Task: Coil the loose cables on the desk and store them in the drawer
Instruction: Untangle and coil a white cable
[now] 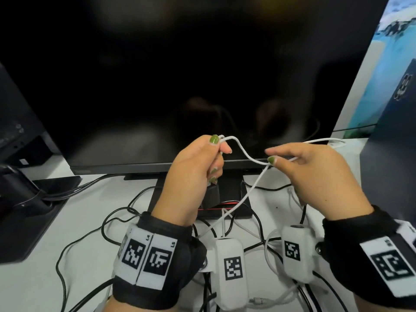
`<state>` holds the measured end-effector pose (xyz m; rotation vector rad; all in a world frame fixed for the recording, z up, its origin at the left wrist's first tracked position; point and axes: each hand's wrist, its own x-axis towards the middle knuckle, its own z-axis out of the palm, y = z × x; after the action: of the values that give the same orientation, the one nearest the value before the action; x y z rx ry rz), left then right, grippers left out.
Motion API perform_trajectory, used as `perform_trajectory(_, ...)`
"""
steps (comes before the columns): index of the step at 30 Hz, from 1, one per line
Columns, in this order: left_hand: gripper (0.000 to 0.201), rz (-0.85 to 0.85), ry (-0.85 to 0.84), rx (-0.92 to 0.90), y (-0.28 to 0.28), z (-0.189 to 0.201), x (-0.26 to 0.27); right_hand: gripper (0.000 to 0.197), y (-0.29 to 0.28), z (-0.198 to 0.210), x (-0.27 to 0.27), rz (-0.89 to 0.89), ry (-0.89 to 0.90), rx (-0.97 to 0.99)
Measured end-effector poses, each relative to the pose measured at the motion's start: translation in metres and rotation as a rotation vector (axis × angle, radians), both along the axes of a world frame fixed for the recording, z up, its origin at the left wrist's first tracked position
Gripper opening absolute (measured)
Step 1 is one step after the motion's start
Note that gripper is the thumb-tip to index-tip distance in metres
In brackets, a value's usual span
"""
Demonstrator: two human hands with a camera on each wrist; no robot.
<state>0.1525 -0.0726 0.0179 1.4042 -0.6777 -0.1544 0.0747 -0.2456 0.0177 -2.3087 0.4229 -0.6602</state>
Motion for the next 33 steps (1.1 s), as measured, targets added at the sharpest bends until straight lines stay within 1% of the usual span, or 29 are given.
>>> perform_trajectory(2,0.034,-0.042,0.008,-0.012,-0.001,-0.001,-0.001,0.022,0.004,-0.001,0.002,0.096,0.046,0.176)
perform_trajectory(4,0.035,-0.116,0.031,-0.053,-0.001,-0.001,-0.003,0.029,0.007,-0.005,0.007,0.136,0.051,0.376)
perform_trajectory(5,0.035,-0.159,0.035,-0.077,-0.001,-0.001,-0.004,0.033,0.009,-0.007,0.009,0.140,0.062,0.395)
perform_trajectory(7,0.037,-0.227,0.024,-0.116,-0.003,-0.001,-0.006,0.042,0.013,-0.011,0.012,0.132,0.111,0.327)
perform_trajectory(9,0.037,-0.245,-0.005,-0.138,-0.005,-0.002,-0.007,0.048,0.017,-0.014,0.012,0.151,0.168,0.335)
perform_trajectory(11,0.035,-0.231,-0.038,-0.170,-0.005,-0.002,-0.007,0.047,0.020,-0.013,0.009,0.155,0.219,0.382)
perform_trajectory(13,0.034,-0.211,-0.060,-0.217,-0.004,-0.001,-0.006,0.044,0.023,-0.011,0.007,0.159,0.263,0.381)
perform_trajectory(14,0.034,-0.197,-0.071,-0.237,-0.004,-0.001,-0.005,0.043,0.024,-0.011,0.006,0.168,0.274,0.367)
perform_trajectory(15,0.033,-0.181,-0.083,-0.249,-0.004,-0.001,-0.005,0.043,0.025,-0.010,0.004,0.173,0.281,0.301)
perform_trajectory(16,0.032,-0.162,-0.095,-0.250,-0.005,-0.001,-0.005,0.043,0.027,-0.010,0.005,0.171,0.285,0.168)
perform_trajectory(18,0.031,-0.126,-0.103,-0.228,-0.007,-0.002,-0.006,0.042,0.034,-0.007,0.004,0.179,0.308,-0.168)
perform_trajectory(19,0.030,-0.111,-0.101,-0.213,-0.008,-0.003,-0.007,0.042,0.038,-0.006,0.004,0.186,0.313,-0.288)
perform_trajectory(21,0.030,-0.083,-0.119,-0.176,-0.008,-0.004,-0.006,0.044,0.042,-0.006,0.003,0.193,0.293,-0.432)
perform_trajectory(24,0.030,-0.032,-0.155,-0.084,-0.007,-0.007,-0.004,0.040,0.042,0.002,-0.002,0.169,0.202,-0.475)
perform_trajectory(27,0.027,0.016,-0.202,0.080,-0.008,-0.011,-0.004,0.040,0.043,0.008,-0.006,0.183,0.108,-0.426)
perform_trajectory(29,0.027,0.061,-0.254,0.197,-0.009,-0.013,-0.005,0.036,0.043,0.008,-0.007,0.193,0.040,-0.377)
perform_trajectory(32,0.026,0.040,-0.231,0.221,-0.011,-0.014,-0.006,0.019,0.035,0.010,-0.008,0.136,-0.128,-0.296)
perform_trajectory(33,0.026,0.024,-0.210,0.209,-0.011,-0.014,-0.005,0.018,0.033,0.012,-0.009,0.137,-0.164,-0.263)
